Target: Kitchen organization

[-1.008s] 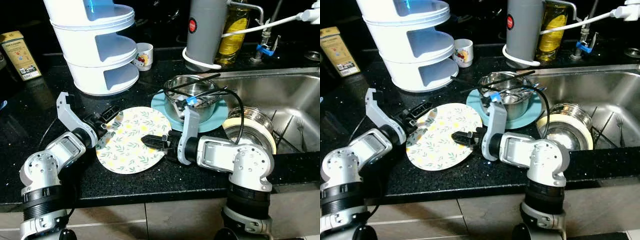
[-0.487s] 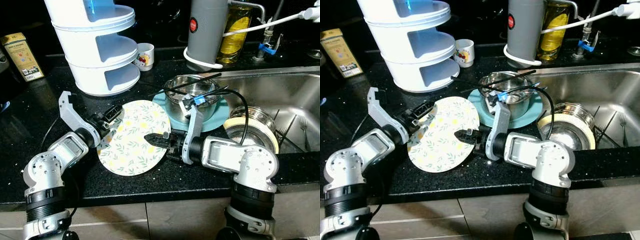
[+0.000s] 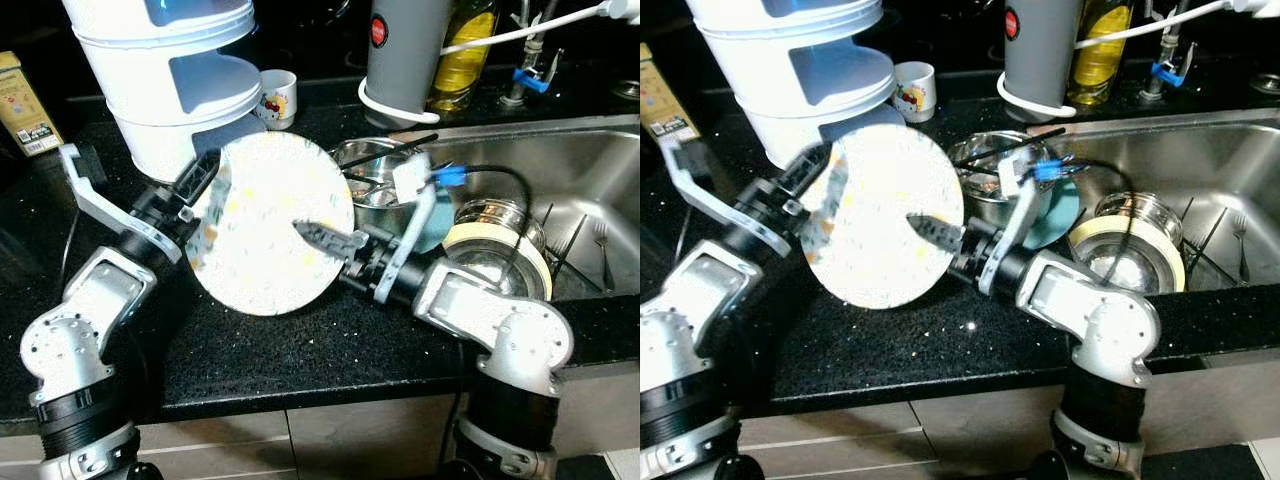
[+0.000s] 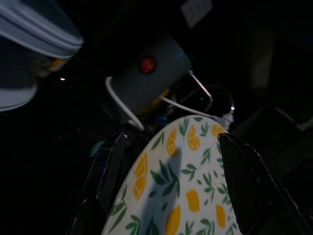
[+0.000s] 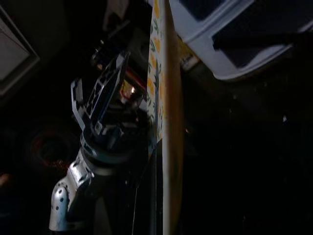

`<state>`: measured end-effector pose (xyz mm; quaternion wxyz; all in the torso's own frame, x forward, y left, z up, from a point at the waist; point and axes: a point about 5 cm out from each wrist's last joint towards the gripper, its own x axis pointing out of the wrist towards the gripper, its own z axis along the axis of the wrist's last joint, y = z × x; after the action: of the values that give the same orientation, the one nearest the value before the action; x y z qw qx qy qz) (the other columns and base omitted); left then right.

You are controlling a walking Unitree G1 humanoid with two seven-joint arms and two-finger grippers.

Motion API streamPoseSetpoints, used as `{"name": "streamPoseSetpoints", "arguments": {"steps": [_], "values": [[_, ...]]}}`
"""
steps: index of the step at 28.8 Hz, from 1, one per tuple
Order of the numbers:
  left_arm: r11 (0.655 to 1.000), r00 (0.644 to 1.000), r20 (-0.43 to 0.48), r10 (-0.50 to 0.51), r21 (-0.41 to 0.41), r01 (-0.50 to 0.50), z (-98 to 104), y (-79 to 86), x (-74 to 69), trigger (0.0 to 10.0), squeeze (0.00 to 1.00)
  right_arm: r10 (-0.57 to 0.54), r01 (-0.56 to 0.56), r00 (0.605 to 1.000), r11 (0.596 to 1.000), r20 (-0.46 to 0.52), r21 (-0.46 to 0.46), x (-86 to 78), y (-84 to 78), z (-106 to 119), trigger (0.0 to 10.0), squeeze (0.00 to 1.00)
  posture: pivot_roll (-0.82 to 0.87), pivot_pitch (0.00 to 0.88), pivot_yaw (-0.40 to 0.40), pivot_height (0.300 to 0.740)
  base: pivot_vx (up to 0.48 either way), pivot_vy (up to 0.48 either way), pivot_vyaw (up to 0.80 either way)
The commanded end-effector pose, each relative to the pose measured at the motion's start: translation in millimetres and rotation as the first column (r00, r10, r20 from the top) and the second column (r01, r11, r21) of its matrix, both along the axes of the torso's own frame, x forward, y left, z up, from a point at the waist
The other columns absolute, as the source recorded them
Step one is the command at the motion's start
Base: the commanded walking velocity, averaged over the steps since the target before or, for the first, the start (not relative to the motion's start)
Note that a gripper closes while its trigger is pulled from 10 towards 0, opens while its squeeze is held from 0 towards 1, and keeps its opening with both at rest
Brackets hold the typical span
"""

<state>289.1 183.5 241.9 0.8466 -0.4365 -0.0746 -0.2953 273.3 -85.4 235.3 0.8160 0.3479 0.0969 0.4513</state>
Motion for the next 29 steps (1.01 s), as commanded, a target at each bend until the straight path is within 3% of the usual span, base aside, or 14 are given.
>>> {"name": "streamPoseSetpoints", "arguments": {"steps": [1, 5, 7, 8, 9, 10, 12, 13, 16, 23, 26, 27, 28, 29], "values": [[0.995, 0.993, 0.074, -0.097, -0.005, 0.098, 7, -13.5, -8.4, 10.0, 0.0, -0.031, 0.024, 0.998, 0.993, 0.051, 0.119, 1.6, 12.4, 16, 0.0, 0.0, 0.02, 0.013, -0.014, 0.74, 0.0, 0.0, 0.0], [0.994, 0.991, 0.086, -0.105, 0.0, 0.105, 9, -14.7, -10.3, 10.0, 0.0, -0.058, 0.043, 0.994, 0.988, 0.095, 0.149, 1.9, 9.7, 22, 0.0, 0.0, 0.02, 0.013, -0.014, 0.74, 0.0, 0.0, 0.0], [0.993, 0.988, 0.098, -0.119, -0.002, 0.12, 9, -17.5, -12.9, 10.0, 0.0, -0.175, 0.135, 0.969, 0.966, 0.175, 0.221, 7.8, -3.3, 42, 0.0, 0.0, 0.02, 0.016, -0.011, 0.74, 0.0, 0.0, 0.0], [0.992, 0.987, 0.1, -0.123, -0.005, 0.124, 9, -19.0, -13.5, 10.0, 0.0, -0.256, 0.208, 0.948, 0.948, 0.189, 0.241, 14.2, -12.1, 50, 10.0, 0.0, 0.02, 0.016, -0.011, 0.74, 0.0, 0.0, 0.0], [0.992, 0.987, 0.102, -0.127, -0.009, 0.129, 8, -20.7, -14.2, 10.0, 0.0, -0.334, 0.277, 0.924, 0.921, 0.189, 0.274, 20.1, -21.7, 58, 10.0, 0.0, 0.02, 0.016, -0.011, 0.74, 0.0, 0.0, 0.0], [0.992, 0.987, 0.102, -0.127, -0.009, 0.129, 8, -20.7, -14.2, 10.0, 0.0, -0.334, 0.277, 0.924, 0.921, 0.189, 0.274, 20.1, -21.7, 58, 10.0, 0.0, 0.02, 0.016, -0.011, 0.74, 0.0, 0.0, 0.0], [0.992, 0.988, 0.091, -0.123, 0.002, 0.124, 5, -24.3, -14.5, 10.0, 0.0, -0.477, 0.403, 0.861, 0.853, 0.178, 0.332, 29.3, -39.5, 70, 10.0, 0.0, 0.02, 0.018, -0.009, 0.74, 0.0, 0.0, 0.0], [0.992, 0.988, 0.091, -0.123, 0.002, 0.124, 5, -24.3, -14.5, 10.0, 0.0, -0.477, 0.403, 0.861, 0.853, 0.178, 0.332, 29.3, -39.5, 70, 10.0, 0.0, 0.02, 0.018, -0.009, 0.74, 0.0, 0.0, 0.0], [0.994, 0.99, 0.088, -0.106, 0.038, 0.103, 2, -32.5, -15.1, 10.0, 0.0, -0.624, 0.554, 0.749, 0.774, 0.222, 0.308, 36.9, -62.1, 84, 10.0, 0.0, 0.02, 0.018, -0.007, 0.74, 0.0, 0.0, 0.0], [0.994, 0.99, 0.101, -0.1, 0.051, 0.096, 3, -37.6, -16.4, 10.0, 0.0, -0.701, 0.625, 0.684, 0.706, 0.201, 0.333, 41.9, -82.7, 89, 10.0, 0.0, 0.02, 0.018, -0.008, 0.74, 0.0, 0.0, 0.0], [0.996, 0.994, 0.089, -0.067, 0.064, 0.062, 0, -38.0, -13.0, 10.0, 0.0, -0.771, 0.707, 0.602, 0.636, 0.209, 0.309, 44.1, -97.0, 93, 10.0, 0.0, 0.02, 0.015, -0.005, 0.74, 0.0, 0.0, 0.0], [0.996, 0.995, 0.086, -0.041, 0.083, 0.033, -1, -38.1, -10.7, 10.0, 0.0, -0.798, 0.762, 0.543, 0.599, 0.262, 0.246, 45.2, -102.2, 94, 10.0, 0.0, 0.02, 0.016, -0.005, 0.74, 0.0, 0.0, -0.4], [0.996, 0.995, 0.086, -0.041, 0.083, 0.033, -1, -38.1, -10.7, 10.0, 0.0, -0.798, 0.762, 0.543, 0.599, 0.262, 0.246, 45.2, -102.2, 94, 10.0, 0.0, 0.02, 0.016, -0.005, 0.74, 0.0, 0.0, -0.4], [0.995, 0.996, 0.086, -0.028, 0.095, 0.02, -1, -38.3, -9.9, 10.0, 0.0, -0.804, 0.785, 0.515, 0.581, 0.296, 0.213, 45.6, -104.2, 94, 10.0, 0.0, 0.02, 0.016, -0.005, 0.74, 0.0, 0.0, -0.4]]}}
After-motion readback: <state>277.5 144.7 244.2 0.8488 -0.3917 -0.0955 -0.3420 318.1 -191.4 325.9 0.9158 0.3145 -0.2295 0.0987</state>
